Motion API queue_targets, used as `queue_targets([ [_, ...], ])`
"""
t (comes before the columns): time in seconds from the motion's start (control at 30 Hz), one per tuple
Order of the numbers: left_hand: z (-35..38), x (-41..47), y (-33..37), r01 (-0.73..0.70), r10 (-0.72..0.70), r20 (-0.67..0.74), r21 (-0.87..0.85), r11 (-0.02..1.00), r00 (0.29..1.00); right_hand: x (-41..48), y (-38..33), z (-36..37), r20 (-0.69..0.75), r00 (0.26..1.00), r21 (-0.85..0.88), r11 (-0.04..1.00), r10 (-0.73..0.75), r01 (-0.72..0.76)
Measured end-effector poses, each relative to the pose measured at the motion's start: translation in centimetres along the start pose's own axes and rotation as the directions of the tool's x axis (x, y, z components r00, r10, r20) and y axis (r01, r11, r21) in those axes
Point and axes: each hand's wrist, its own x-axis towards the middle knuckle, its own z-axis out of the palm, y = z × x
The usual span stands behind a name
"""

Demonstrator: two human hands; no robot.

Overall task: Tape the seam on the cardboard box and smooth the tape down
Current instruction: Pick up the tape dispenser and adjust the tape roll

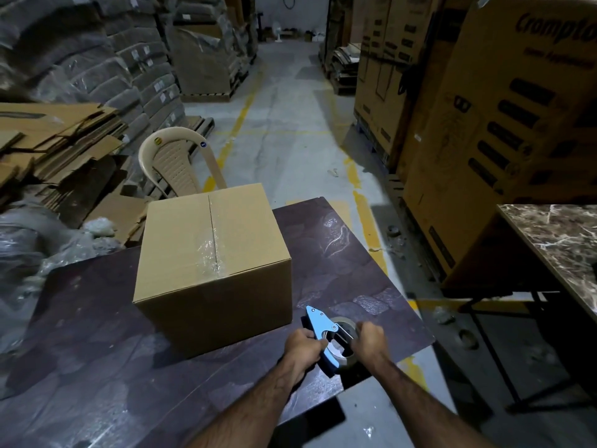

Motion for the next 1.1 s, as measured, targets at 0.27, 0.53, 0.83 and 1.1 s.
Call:
queue_targets([
  [0.27,1.0,-2.1,0.5,-0.012,0.017,0.023,-0.193,0.981,1.0,-1.3,2.3,-0.7,-0.169,0.978,0.181,0.972,-0.12,0.151],
  [0.53,0.5,-4.5,2.9,-0.193,0.209,-0.012,-0.437,0.878,0.978,-3.7,1.1,-6.4,-0.381,0.899,0.322,0.881,-0.216,0.348],
  [0.83,-4.7,-11.3,7.4,-0.62,0.56,-0.269,-0.398,0.676,0.783,-6.7,-5.7,-14.2,-0.638,0.65,0.297,0.647,-0.413,0.703],
  [1.1,-9.9,-14.2,8.1,-0.815,0.509,-0.671,-0.265,0.515,0.54,-6.8,-15.2,-15.0,-0.678,0.478,0.226,0.461,-0.558,0.858],
])
